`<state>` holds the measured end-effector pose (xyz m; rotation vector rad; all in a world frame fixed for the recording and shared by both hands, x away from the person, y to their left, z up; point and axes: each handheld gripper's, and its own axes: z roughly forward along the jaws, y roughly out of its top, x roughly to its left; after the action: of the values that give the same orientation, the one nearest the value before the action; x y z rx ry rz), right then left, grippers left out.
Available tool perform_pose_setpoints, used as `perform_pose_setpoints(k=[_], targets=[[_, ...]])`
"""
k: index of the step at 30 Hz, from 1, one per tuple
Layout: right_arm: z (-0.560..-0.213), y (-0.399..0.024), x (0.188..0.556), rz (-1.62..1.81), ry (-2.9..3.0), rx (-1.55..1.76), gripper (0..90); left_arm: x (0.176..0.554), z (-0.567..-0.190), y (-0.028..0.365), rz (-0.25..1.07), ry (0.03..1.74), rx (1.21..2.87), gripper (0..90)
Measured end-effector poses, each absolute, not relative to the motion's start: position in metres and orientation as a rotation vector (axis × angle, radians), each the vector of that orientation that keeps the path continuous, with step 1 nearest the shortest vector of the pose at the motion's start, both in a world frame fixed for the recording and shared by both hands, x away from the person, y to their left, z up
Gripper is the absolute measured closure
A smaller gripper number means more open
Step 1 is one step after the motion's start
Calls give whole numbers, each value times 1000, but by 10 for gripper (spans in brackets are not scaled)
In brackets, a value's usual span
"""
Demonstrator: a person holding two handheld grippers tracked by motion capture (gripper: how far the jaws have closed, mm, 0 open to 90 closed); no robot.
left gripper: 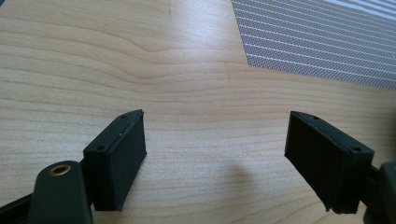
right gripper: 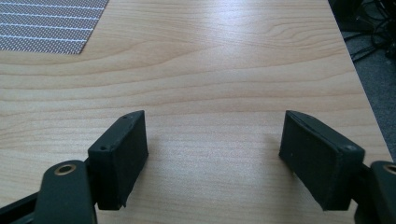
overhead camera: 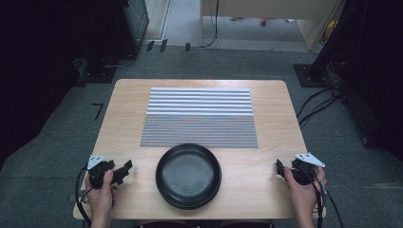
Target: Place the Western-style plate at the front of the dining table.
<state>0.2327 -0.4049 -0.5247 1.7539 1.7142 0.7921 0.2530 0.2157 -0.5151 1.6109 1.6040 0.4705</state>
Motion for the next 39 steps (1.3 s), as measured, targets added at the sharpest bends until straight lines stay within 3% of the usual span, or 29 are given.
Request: perform_pose_setpoints(k=[3,11,39], targets=[[-525,-406,234,769,1696,1783,117,253,-514,217,448,1604,1605,200],[-520,-403,232,835,1635,1829,165,254,-511,215,435,1594,1593,199],[-480,-360,227,1056,1650,1727,171,251,-495,181,363,1465,1614,197]])
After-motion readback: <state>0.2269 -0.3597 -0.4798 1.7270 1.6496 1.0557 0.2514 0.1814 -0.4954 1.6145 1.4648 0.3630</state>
